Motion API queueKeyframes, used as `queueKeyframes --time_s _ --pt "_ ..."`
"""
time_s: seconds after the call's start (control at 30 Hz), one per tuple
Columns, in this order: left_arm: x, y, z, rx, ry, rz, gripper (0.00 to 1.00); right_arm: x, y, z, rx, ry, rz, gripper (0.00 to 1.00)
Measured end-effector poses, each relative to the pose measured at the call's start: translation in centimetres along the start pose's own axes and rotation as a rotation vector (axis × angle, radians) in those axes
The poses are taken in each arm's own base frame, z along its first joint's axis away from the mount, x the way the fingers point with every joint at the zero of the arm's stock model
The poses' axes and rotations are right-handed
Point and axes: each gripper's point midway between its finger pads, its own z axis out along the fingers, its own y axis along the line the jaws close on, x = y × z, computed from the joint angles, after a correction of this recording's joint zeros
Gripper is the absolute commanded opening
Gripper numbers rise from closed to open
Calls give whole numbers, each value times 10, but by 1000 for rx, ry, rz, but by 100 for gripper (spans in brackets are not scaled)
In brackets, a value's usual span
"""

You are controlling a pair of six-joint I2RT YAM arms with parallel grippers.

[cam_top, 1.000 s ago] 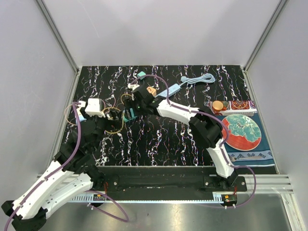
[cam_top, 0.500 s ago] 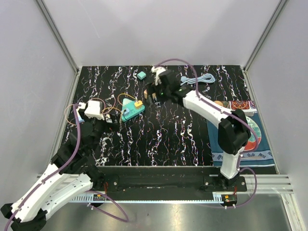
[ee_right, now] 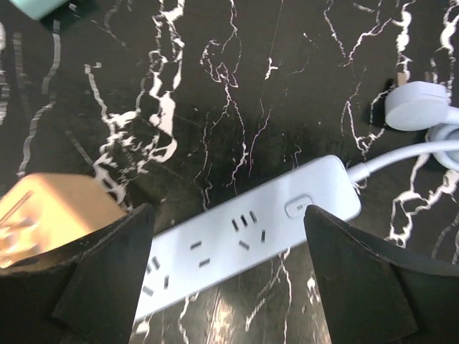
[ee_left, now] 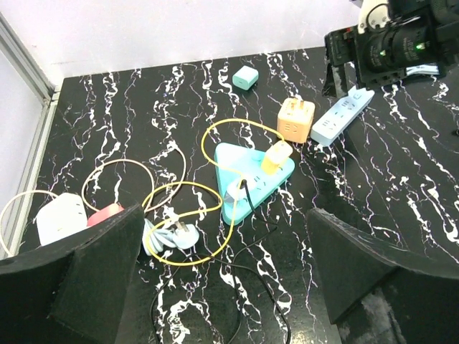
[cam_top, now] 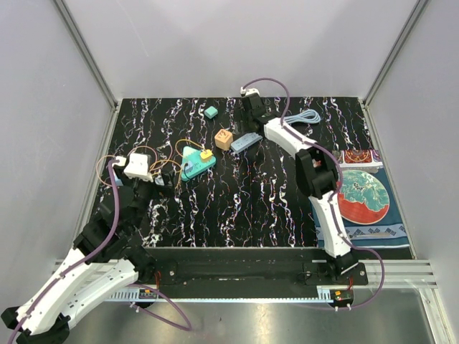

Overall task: Insert the plug
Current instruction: Move the socket to the center of the board.

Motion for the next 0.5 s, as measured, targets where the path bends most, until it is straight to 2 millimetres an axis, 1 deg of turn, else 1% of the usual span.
queueKeyframes --time_s 0.13,0.2,0.4,0.47,0.5 --pt "3 1 1 -5 8 14 98 19 -1 33 37 42 -13 90" --pt "4 2 2 -10 12 17 98 22 -4 43 62 46 -18 90" --pt "6 7 5 -32 22 18 98 26 -9 41 90 53 -6 90" --pt "7 9 5 -36 24 17 98 30 -13 33 102 54 0 90" --pt "8 9 6 -37 26 16 98 37 -16 27 108 74 4 90"
